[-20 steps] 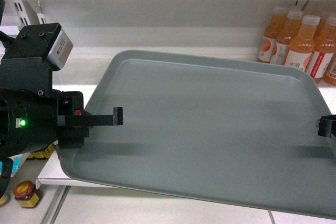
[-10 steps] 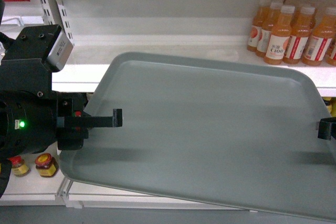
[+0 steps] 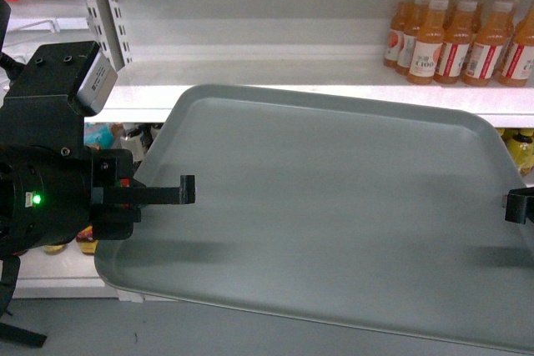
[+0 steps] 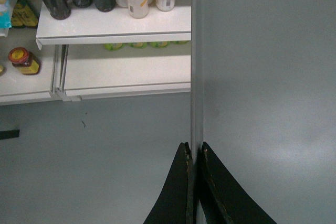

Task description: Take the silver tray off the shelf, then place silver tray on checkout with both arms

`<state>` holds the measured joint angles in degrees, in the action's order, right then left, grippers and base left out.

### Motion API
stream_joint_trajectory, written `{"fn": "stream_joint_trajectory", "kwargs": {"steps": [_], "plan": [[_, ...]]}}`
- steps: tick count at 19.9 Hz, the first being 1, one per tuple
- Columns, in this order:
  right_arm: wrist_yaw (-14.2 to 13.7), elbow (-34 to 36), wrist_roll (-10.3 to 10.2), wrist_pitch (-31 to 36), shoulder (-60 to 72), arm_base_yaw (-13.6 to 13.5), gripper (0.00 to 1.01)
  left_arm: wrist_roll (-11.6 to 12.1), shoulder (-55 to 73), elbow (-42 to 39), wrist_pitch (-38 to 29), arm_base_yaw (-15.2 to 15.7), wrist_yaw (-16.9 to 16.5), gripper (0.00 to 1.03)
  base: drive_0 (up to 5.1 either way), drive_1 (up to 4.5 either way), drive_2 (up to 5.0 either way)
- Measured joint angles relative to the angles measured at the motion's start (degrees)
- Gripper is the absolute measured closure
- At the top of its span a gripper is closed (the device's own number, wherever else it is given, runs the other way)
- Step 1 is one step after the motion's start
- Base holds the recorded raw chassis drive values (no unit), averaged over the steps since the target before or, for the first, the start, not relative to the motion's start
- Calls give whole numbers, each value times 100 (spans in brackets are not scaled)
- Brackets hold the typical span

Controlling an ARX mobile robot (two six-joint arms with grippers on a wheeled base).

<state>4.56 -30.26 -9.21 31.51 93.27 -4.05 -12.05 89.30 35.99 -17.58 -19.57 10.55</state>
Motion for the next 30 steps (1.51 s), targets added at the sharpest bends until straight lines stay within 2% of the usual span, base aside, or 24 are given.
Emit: {"fn": "stream_joint_trajectory", "kwargs": {"steps": [30], "plan": [[2, -4, 2, -2, 0, -2, 98, 4, 7, 0, 4, 2, 13, 101, 4, -423, 431]]}}
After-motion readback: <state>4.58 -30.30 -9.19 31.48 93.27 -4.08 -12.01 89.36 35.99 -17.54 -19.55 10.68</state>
